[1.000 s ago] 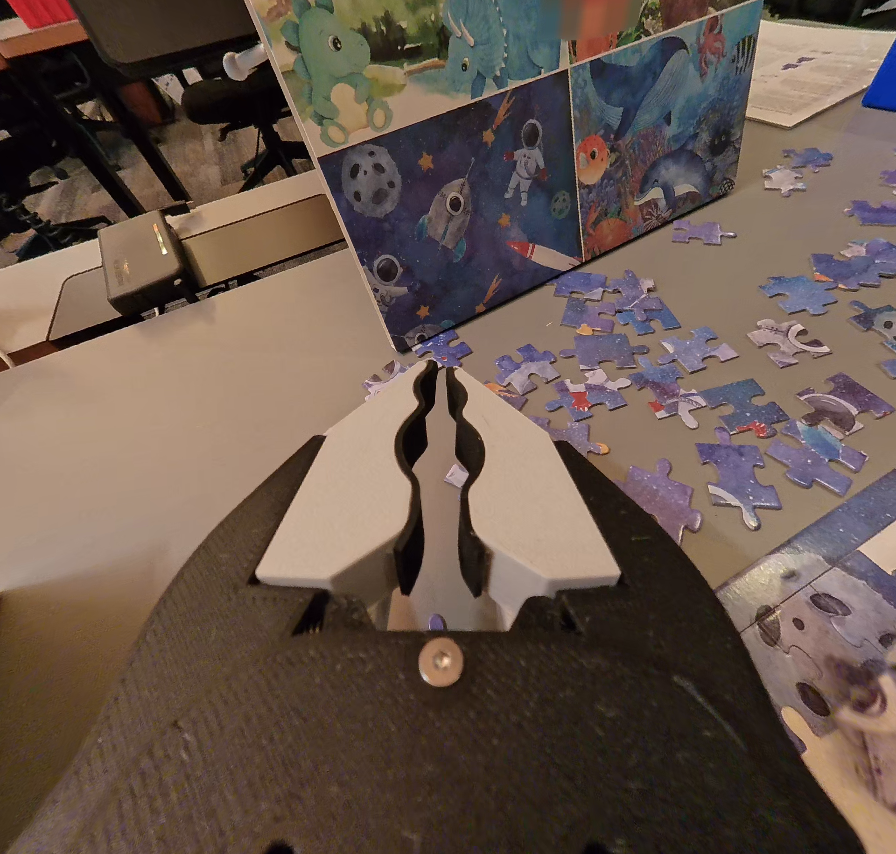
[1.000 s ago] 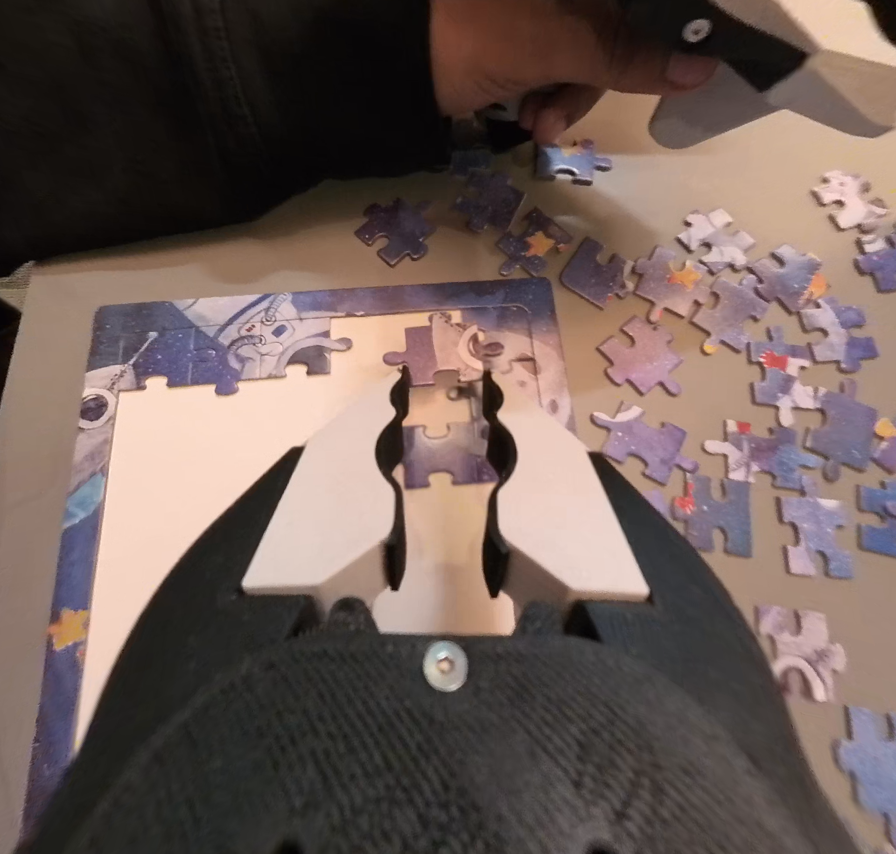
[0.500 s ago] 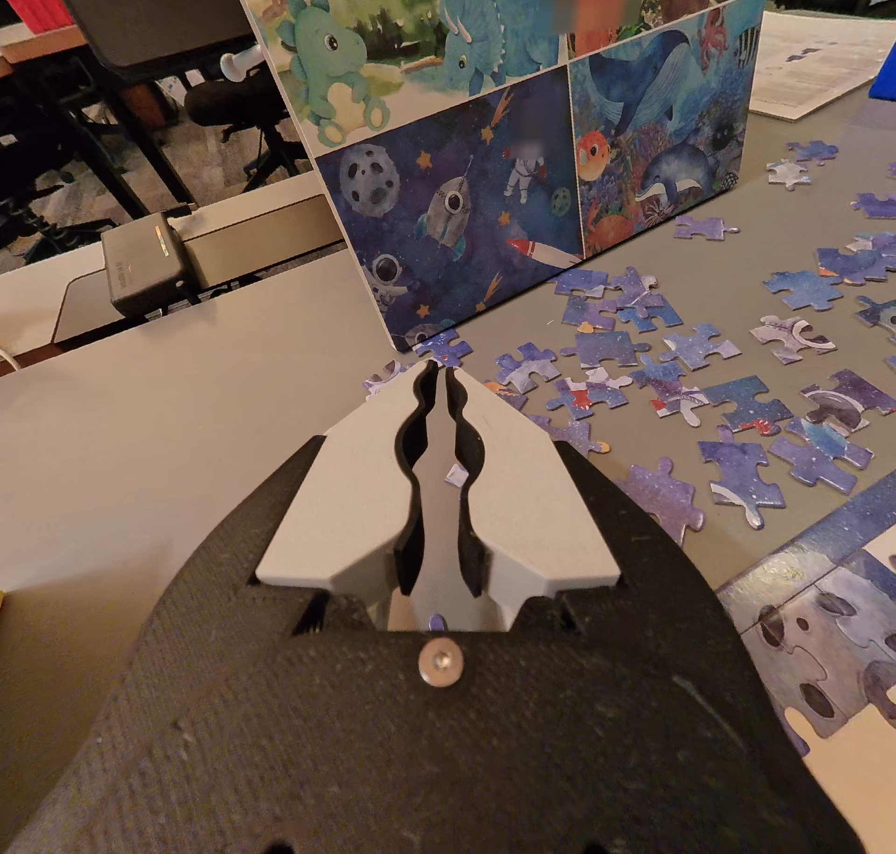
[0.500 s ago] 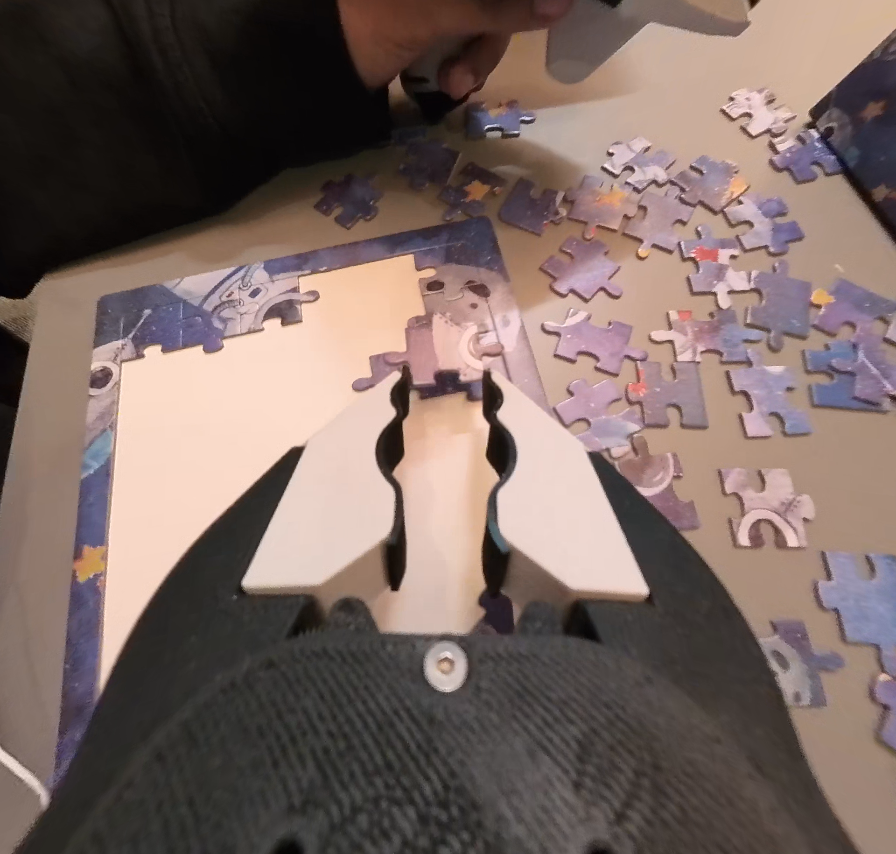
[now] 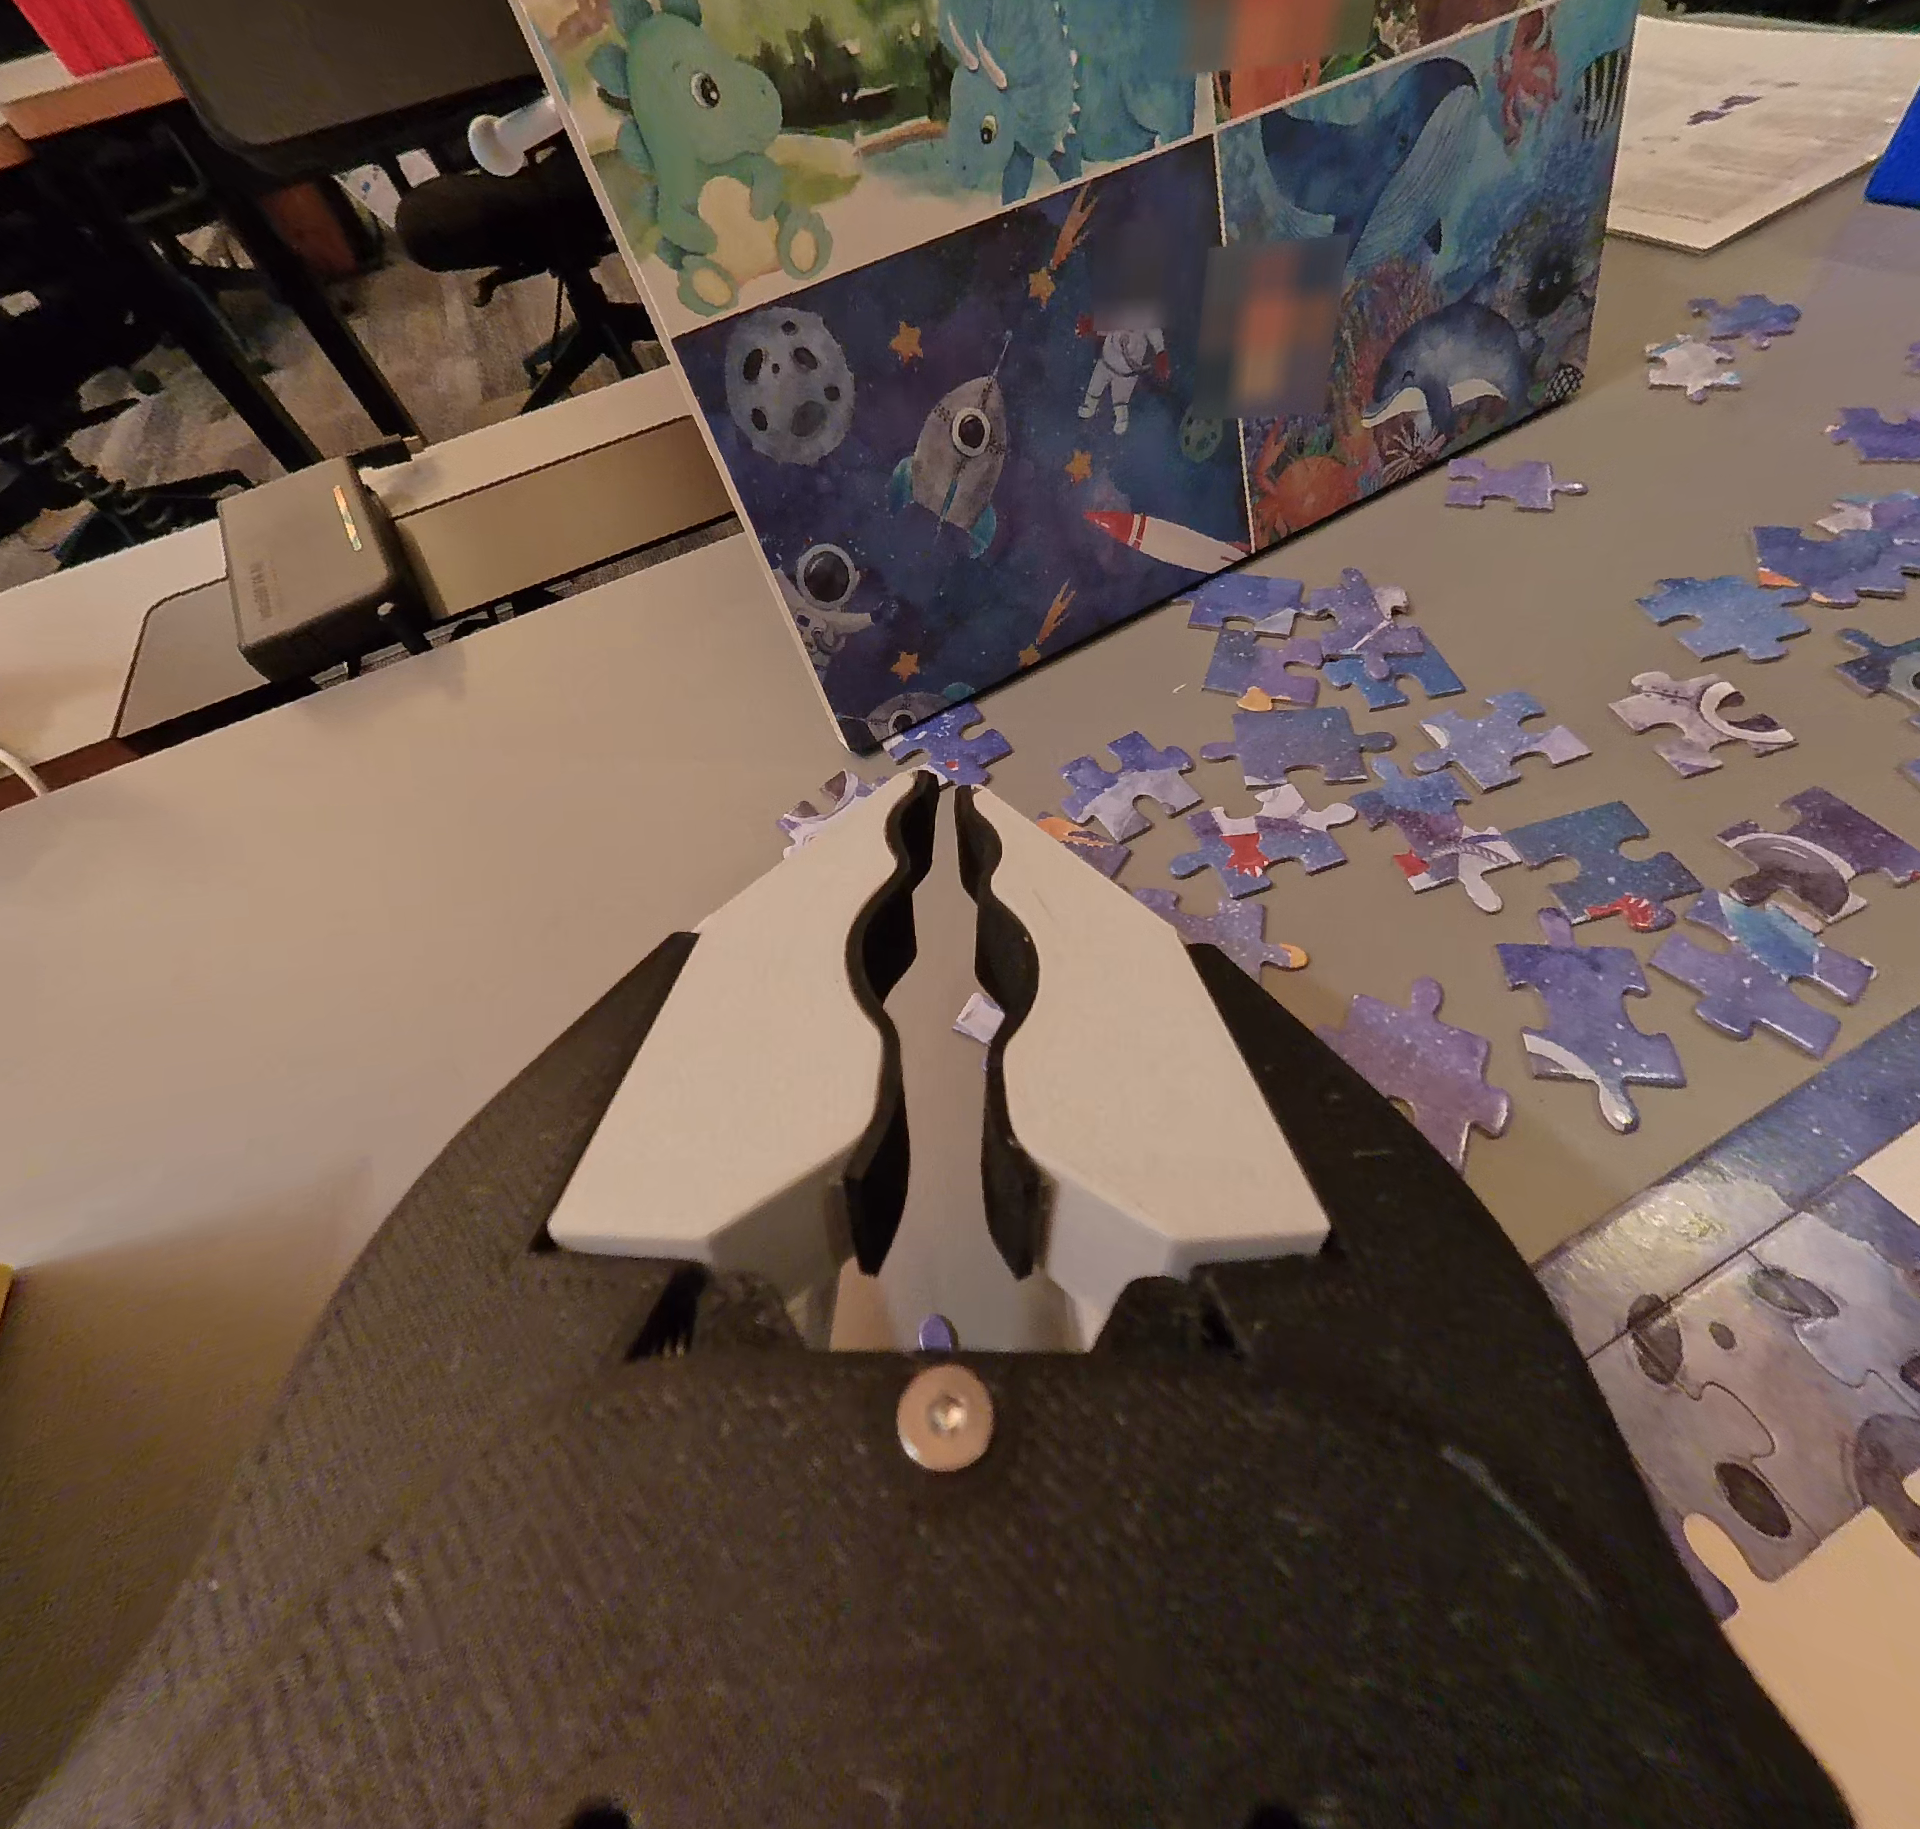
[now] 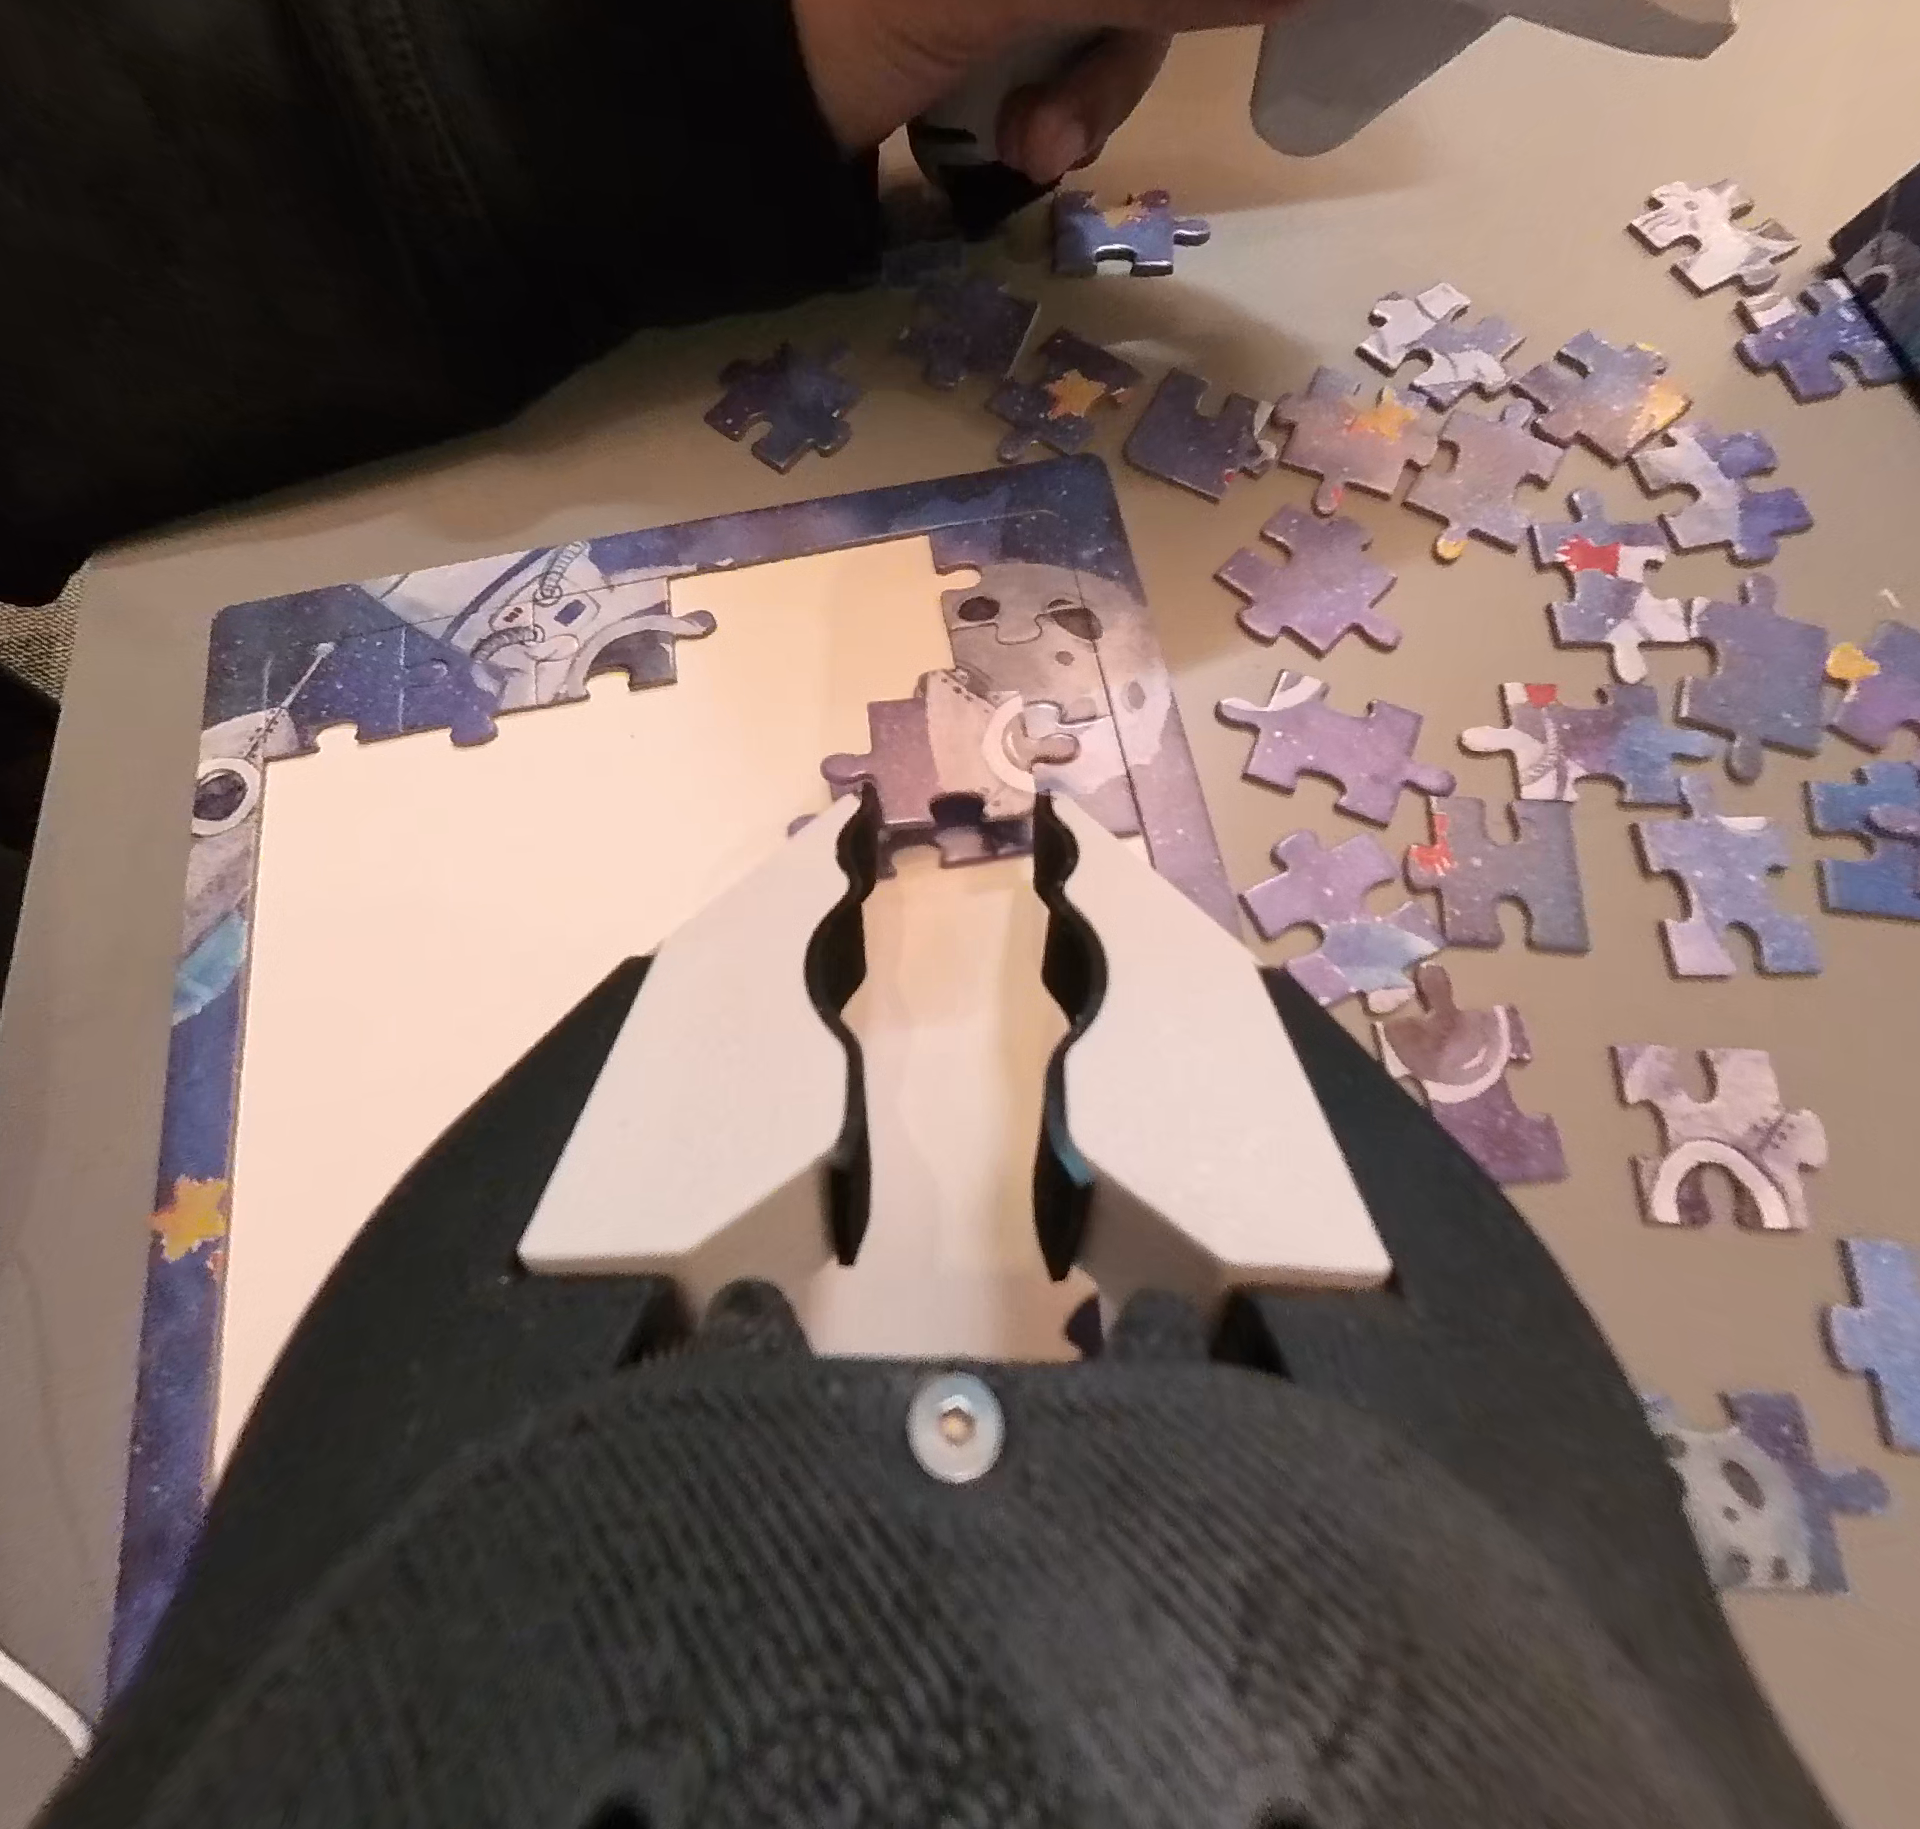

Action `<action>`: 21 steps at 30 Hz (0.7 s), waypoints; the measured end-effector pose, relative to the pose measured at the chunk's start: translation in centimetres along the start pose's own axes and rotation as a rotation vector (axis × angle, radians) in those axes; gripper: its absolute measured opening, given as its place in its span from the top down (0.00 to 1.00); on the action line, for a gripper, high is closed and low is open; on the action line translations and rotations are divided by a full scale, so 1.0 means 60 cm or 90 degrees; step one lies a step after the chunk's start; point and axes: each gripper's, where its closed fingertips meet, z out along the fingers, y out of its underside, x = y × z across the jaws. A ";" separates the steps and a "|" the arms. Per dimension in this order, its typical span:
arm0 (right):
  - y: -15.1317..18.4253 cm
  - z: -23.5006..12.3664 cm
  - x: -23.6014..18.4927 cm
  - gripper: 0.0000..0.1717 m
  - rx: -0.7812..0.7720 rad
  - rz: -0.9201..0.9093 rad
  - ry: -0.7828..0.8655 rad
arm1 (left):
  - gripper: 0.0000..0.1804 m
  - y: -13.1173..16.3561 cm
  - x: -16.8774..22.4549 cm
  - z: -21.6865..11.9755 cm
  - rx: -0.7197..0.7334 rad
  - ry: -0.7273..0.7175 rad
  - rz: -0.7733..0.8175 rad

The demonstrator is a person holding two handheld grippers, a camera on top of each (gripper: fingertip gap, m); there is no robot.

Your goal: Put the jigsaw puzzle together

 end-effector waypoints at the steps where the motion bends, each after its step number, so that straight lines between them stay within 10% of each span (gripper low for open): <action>1: -0.001 0.000 -0.002 0.84 0.003 -0.001 -0.003 | 0.99 0.000 0.000 0.000 0.000 0.000 0.000; 21: 0.017 0.003 -0.005 0.83 -0.049 -0.084 0.013 | 0.99 0.000 0.001 0.000 -0.001 -0.001 0.004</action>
